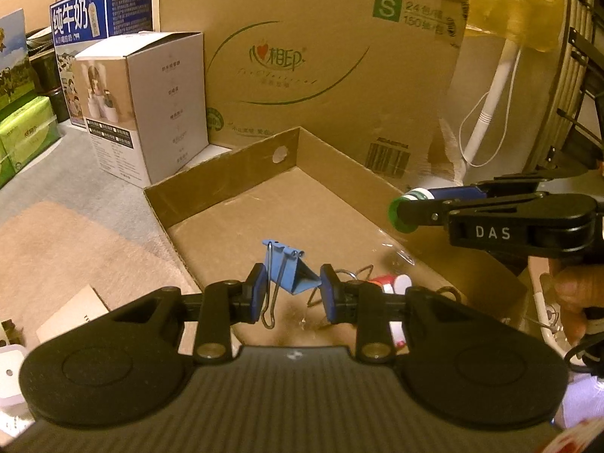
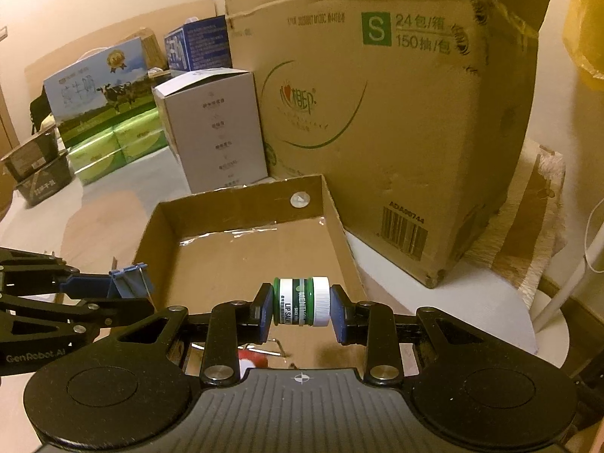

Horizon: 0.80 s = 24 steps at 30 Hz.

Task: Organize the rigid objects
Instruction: 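Lower the binder clip into the tray and open the left tool, then lower the pill bottle into the tray and open the right tool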

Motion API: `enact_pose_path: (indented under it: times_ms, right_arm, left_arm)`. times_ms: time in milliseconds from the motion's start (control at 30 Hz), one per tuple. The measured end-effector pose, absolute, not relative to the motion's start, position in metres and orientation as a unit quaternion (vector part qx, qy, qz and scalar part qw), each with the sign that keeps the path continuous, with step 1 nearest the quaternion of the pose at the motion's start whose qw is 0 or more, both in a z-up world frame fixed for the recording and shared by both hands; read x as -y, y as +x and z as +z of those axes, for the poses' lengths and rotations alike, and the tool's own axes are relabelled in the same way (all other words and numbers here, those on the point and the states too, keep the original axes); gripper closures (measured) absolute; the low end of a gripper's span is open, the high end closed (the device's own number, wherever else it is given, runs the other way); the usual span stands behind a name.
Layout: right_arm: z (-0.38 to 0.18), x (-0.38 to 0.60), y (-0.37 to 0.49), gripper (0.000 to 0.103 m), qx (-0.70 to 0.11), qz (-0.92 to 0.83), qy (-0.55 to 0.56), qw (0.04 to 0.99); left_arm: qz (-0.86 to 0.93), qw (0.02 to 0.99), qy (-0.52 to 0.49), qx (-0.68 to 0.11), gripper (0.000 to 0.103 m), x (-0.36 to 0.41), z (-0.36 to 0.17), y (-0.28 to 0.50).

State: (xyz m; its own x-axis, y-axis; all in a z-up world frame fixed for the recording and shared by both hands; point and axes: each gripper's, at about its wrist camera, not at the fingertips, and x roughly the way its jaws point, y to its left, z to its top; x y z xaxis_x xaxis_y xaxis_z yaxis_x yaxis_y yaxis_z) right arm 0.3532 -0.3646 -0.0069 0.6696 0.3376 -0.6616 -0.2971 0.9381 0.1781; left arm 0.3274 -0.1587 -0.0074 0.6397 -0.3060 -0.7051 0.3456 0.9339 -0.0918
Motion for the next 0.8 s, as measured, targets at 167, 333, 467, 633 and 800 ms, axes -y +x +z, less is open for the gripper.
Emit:
enact_pose_path:
  times_ms: [167,333,467,633,800]
  right_arm:
    - [-0.012,0.361,0.361,0.071,-0.372,0.175,0.033,0.911]
    - [-0.015,0.359,0.364,0.071,-0.374,0.175,0.035,0.91]
    - [-0.017,0.358,0.366,0.071,-0.376,0.174,0.035,0.909]
    - [-0.018,0.354,0.368,0.071,-0.378,0.175,0.034,0.908]
    - [-0.018,0.352,0.37,0.071,-0.378,0.176,0.034,0.908]
  left_arm:
    - [-0.166,0.91,0.029,-0.38,0.057,0.156,-0.012,0.335]
    - [-0.158,0.912,0.028,-0.377,0.057,0.146,-0.014,0.334]
    - [-0.153,0.912,0.024,-0.379,0.057,0.14,-0.016,0.333]
    - [-0.154,0.913,0.025,-0.378,0.057,0.137,-0.015,0.33]
    - [-0.158,0.913,0.025,-0.374,0.057,0.138,-0.013,0.329]
